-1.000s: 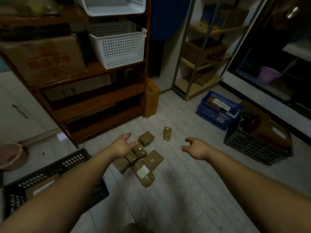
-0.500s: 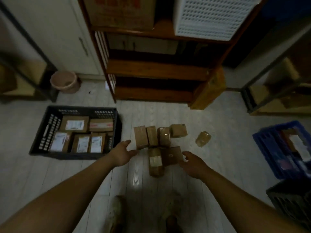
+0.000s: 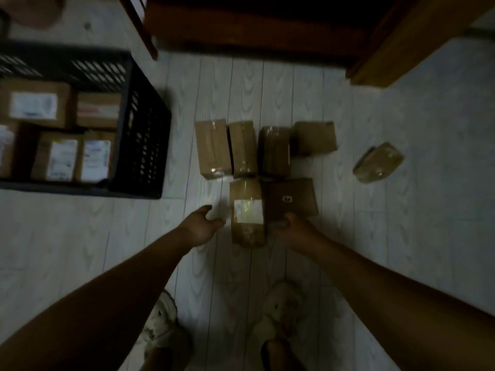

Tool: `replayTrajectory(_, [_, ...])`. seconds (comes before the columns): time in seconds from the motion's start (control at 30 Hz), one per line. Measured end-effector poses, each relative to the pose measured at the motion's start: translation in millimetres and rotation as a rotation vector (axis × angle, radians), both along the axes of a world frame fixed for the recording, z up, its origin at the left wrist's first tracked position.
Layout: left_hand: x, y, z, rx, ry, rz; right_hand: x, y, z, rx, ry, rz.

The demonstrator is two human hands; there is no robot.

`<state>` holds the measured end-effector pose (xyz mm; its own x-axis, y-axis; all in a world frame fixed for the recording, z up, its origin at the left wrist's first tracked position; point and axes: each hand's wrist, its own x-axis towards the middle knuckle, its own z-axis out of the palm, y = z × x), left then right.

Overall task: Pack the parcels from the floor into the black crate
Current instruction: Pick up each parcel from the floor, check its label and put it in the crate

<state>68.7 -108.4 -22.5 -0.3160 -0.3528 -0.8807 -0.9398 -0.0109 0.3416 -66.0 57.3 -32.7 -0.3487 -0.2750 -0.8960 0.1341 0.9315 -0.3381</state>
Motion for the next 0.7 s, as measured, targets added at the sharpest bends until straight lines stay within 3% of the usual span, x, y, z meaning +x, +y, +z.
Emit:
replayTrajectory(0.2, [-11.8,16.5,-135.3,0.085,0.066,0.072,8.2,-15.6,-145.9,-0.023,-0.008,-0.051])
replayTrajectory(0.33, [-18.3,27.2,-186.0,0.196,0.082,0.155,14.7,-22.0,-195.4,-0.055,-0.034,-0.160])
replayTrajectory(0.57, [-20.6,41.0,-200.7,0.313,0.073,0.319,20.1,-11.7,-201.0,-0.062,0.002,-0.262])
replayTrajectory(0.7, [-8.1,43.5,-156.5,0.304,0.146,0.315,25.6,-3.9,-153.8,-0.084,-0.040,-0.290])
